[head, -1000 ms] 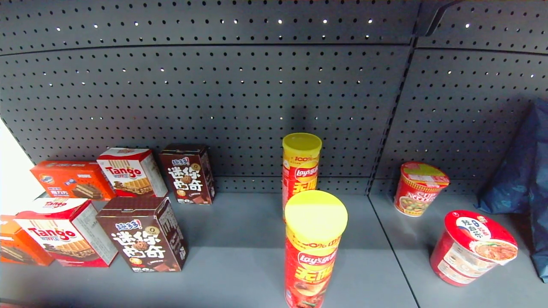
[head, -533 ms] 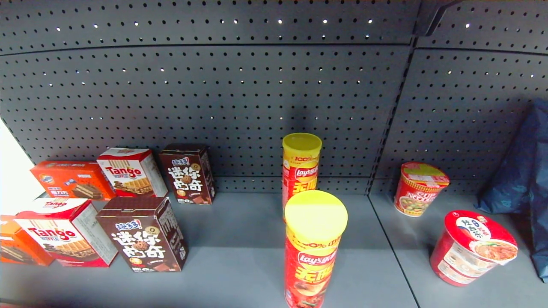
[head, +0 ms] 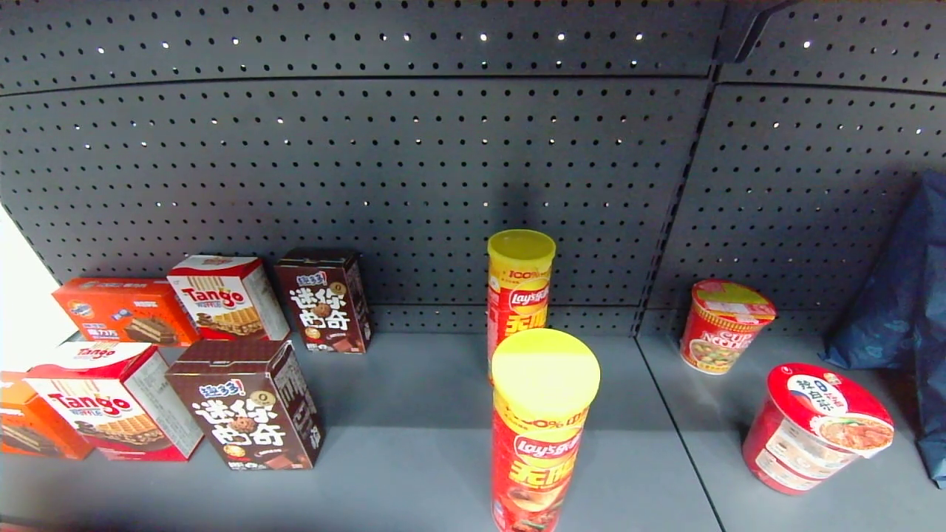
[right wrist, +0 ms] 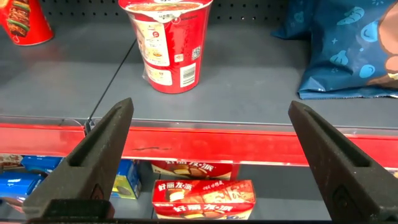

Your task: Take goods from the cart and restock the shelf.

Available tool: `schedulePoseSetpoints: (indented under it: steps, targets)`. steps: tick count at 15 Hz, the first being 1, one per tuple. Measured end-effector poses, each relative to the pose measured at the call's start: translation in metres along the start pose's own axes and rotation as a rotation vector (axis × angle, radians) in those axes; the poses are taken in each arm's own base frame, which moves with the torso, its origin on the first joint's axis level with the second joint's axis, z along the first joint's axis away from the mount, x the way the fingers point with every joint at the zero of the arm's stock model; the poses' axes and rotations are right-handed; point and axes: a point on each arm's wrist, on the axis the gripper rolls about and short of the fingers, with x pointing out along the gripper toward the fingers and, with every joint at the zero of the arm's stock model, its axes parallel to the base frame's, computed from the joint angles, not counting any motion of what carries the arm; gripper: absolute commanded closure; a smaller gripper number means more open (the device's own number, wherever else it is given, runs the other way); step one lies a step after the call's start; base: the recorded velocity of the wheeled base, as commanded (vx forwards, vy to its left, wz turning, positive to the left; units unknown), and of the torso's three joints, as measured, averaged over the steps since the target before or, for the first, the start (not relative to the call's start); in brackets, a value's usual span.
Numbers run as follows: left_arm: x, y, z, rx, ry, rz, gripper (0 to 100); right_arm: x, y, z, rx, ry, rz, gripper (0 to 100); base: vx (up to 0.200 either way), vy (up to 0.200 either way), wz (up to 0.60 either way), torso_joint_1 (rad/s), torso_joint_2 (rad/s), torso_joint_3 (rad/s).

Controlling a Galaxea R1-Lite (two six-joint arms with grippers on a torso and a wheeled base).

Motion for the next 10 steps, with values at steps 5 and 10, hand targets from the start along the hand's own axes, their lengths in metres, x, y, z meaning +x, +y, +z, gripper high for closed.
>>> schedulePoseSetpoints:
  steps: [5,10]
  targets:
    - [0.0000,-0.0003,-0.0001,0.033,0.000,-0.014,0,0.0000,0.0000,0.0001,0.000,0.000,-0.001,0,0.000,0.000,0.00,0.000,0.00,0.000]
    - [0.0000,-0.0003,-0.0001,0.035,0.000,-0.011,0,-0.0001,0.0000,0.0002,0.001,-0.001,0.000,0,0.000,0.000,0.00,0.000,0.00,0.000]
